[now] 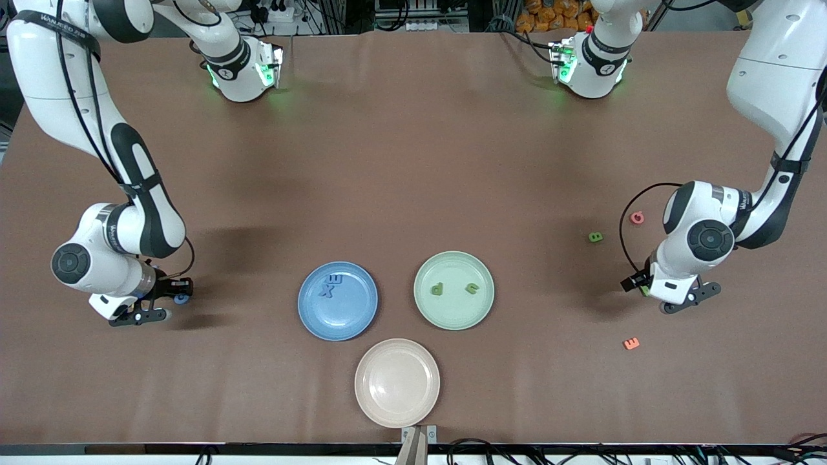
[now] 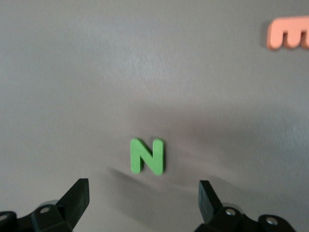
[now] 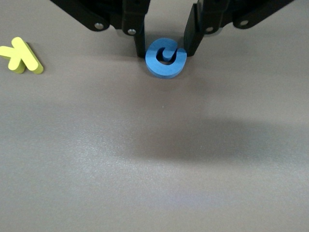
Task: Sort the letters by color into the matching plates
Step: 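Grasp the blue G with the right gripper while the left gripper lowers to N, then lift the blue G with the right gripper while the left gripper grasps green N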
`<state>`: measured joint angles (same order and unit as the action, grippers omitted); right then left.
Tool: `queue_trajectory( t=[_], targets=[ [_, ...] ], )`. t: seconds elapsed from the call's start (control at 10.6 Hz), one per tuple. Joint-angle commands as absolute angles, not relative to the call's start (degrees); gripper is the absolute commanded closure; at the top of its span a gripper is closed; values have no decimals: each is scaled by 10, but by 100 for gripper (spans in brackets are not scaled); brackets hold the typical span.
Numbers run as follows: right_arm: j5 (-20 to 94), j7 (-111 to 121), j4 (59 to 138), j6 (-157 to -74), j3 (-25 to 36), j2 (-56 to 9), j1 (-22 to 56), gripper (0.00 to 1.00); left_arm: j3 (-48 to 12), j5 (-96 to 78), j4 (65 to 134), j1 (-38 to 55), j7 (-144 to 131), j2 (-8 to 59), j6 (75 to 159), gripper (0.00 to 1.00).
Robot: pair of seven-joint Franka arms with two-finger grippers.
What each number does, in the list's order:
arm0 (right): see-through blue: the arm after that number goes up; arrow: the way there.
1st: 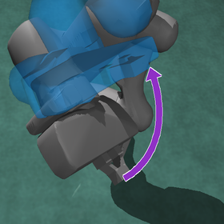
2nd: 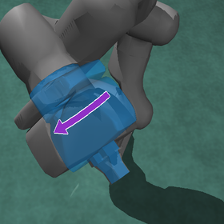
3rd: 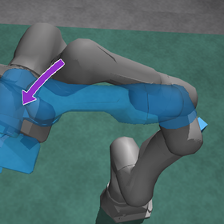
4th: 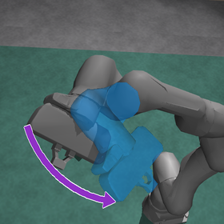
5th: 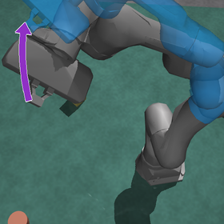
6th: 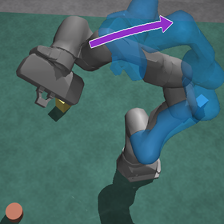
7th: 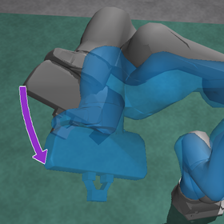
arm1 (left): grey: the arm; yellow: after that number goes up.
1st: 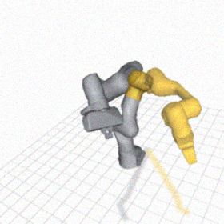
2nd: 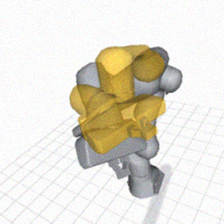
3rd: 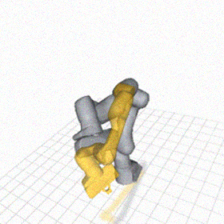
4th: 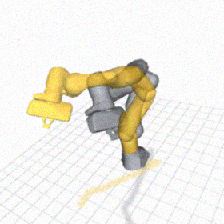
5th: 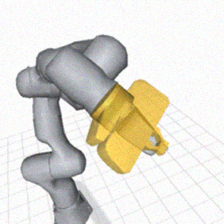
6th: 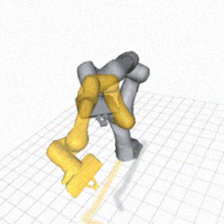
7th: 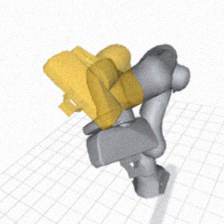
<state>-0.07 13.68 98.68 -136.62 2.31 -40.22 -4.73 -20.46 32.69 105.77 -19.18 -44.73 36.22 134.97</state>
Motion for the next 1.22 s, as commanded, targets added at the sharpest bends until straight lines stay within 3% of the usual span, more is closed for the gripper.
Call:
queue_trajectory(
  t=[0.0,0.75,1.13],
  targets=[
    [13,130,991,-1375,20,-404,-47,68,-202,339,1020,-192,-463,394,1351,0],
    [12,134,970,-1376,20,-408,-42,79,-203,330,1016,-208,-457,407,1379,0],
    [13,133,888,-1273,20,-408,-29,79,-206,275,1008,-216,-423,408,1379,0]
  ],
)
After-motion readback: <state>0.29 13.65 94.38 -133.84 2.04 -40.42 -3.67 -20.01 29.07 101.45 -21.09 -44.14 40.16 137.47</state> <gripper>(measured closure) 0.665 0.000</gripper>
